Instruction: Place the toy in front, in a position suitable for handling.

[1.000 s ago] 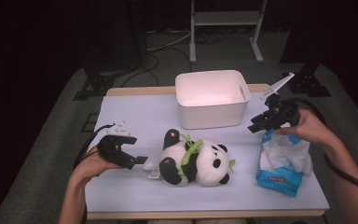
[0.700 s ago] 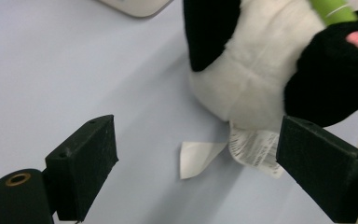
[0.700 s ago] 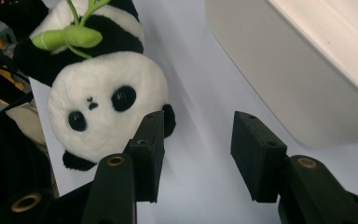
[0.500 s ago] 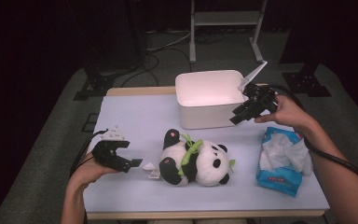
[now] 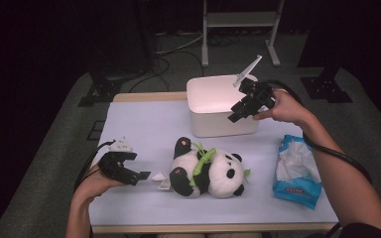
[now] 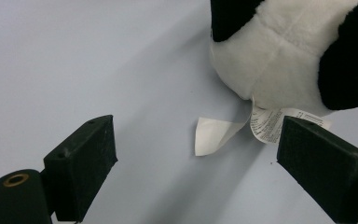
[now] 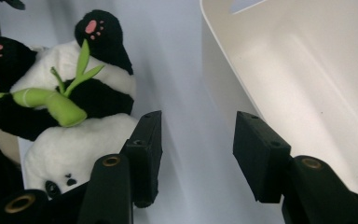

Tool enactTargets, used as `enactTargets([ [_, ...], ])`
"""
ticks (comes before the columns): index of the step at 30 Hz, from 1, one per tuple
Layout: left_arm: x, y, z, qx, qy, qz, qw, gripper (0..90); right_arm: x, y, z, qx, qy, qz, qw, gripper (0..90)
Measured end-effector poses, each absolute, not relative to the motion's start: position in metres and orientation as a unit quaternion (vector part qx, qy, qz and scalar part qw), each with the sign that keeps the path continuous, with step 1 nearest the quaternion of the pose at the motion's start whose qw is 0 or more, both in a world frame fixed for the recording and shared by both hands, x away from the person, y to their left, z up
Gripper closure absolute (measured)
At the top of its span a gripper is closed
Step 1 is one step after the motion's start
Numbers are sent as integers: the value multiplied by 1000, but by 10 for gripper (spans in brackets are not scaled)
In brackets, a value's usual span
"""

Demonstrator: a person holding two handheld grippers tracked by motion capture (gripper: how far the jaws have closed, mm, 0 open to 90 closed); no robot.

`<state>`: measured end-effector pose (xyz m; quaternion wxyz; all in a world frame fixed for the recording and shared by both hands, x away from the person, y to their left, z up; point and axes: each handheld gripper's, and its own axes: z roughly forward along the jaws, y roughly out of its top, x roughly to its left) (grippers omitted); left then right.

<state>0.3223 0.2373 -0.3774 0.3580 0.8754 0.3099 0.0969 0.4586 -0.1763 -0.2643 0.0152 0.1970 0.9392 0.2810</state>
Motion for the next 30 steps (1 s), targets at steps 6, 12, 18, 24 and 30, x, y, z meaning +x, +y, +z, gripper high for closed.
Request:
enactTargets([
  [6,322,238,-379,875,310,94,359,105,472,-168,-268,202,941,272,18,523],
  [12,321,240,-379,874,310,95,361,105,479,-166,-264,196,943,267,29,538],
  [18,320,241,-377,875,307,97,363,105,487,-163,-266,193,946,258,35,522],
  [24,319,241,-377,874,305,97,365,105,492,-159,-272,195,947,252,33,527],
  [30,319,241,-377,873,306,93,367,106,497,-149,-282,188,953,234,30,561],
])
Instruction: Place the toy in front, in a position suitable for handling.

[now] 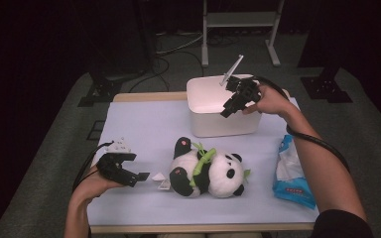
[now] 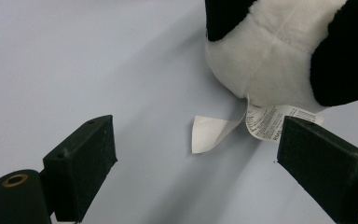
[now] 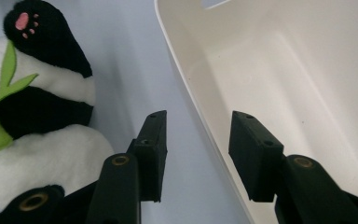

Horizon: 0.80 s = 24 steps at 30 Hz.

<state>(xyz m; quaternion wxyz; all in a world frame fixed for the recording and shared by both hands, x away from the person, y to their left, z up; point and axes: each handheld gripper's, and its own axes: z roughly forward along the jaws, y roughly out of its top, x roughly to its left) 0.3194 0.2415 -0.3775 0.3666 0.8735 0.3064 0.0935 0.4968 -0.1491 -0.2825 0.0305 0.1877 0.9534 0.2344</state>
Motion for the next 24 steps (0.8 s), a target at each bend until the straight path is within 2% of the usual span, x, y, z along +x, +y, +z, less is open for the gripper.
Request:
enactTargets([
  [9,320,240,-380,875,304,89,366,105,503,-146,-297,191,955,224,26,677],
  [12,320,238,-383,876,305,85,364,102,505,-147,-301,198,953,228,26,750],
  [24,321,238,-384,878,303,81,361,101,508,-146,-305,204,951,233,6,767],
])
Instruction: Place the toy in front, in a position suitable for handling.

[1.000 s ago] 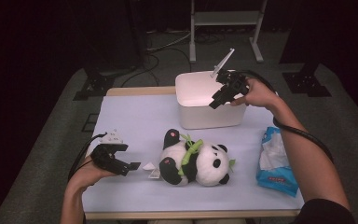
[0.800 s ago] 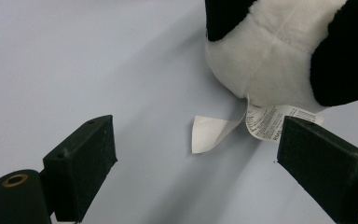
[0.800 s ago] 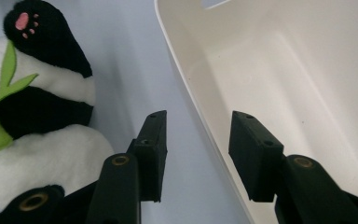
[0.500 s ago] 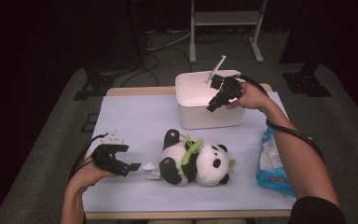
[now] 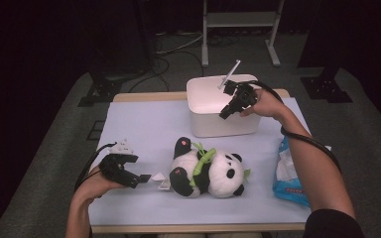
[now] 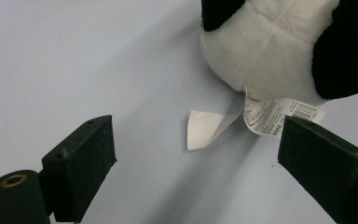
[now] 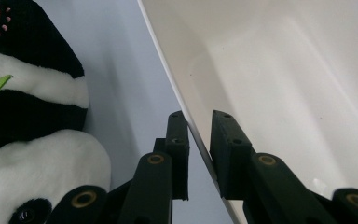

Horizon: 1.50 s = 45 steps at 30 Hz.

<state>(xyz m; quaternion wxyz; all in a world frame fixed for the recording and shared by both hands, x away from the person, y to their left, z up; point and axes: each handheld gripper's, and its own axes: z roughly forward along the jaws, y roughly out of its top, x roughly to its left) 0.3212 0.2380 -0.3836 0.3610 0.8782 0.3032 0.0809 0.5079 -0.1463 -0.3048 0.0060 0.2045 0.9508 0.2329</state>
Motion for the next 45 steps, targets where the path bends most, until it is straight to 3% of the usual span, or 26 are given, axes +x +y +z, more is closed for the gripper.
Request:
enactTargets([
  [20,322,241,-386,877,306,75,362,101,500,-115,-304,167,958,233,-21,842],
  [45,323,242,-391,877,313,70,359,101,481,-102,-304,147,960,237,-36,844],
])
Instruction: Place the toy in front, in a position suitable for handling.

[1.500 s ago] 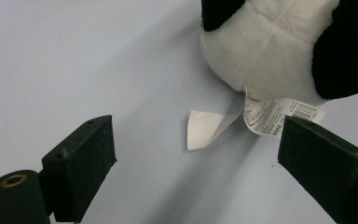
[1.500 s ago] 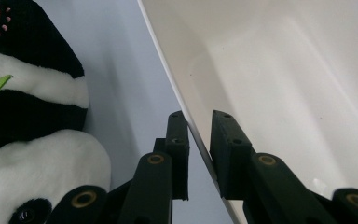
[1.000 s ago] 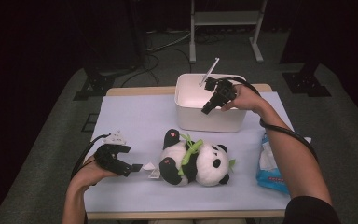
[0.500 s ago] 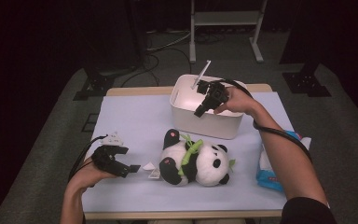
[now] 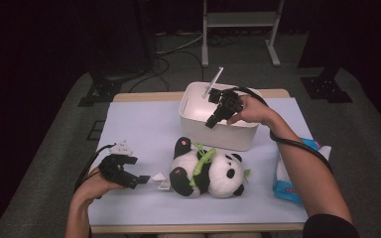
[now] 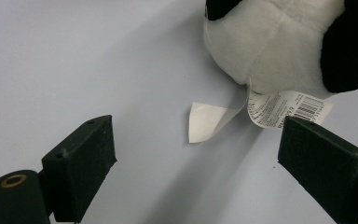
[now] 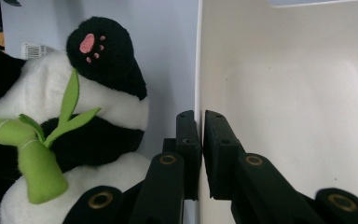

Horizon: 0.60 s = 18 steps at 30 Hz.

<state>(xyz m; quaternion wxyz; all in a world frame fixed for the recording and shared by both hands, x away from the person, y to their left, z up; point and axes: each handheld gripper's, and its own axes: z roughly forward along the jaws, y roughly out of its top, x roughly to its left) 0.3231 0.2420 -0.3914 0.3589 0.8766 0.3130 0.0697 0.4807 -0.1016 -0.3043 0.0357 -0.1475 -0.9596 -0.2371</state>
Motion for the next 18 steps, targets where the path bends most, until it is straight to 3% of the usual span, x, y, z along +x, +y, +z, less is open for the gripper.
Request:
enactTargets([
  [18,325,239,-397,879,315,62,352,101,468,-102,-305,-127,-962,-238,42,843],
])
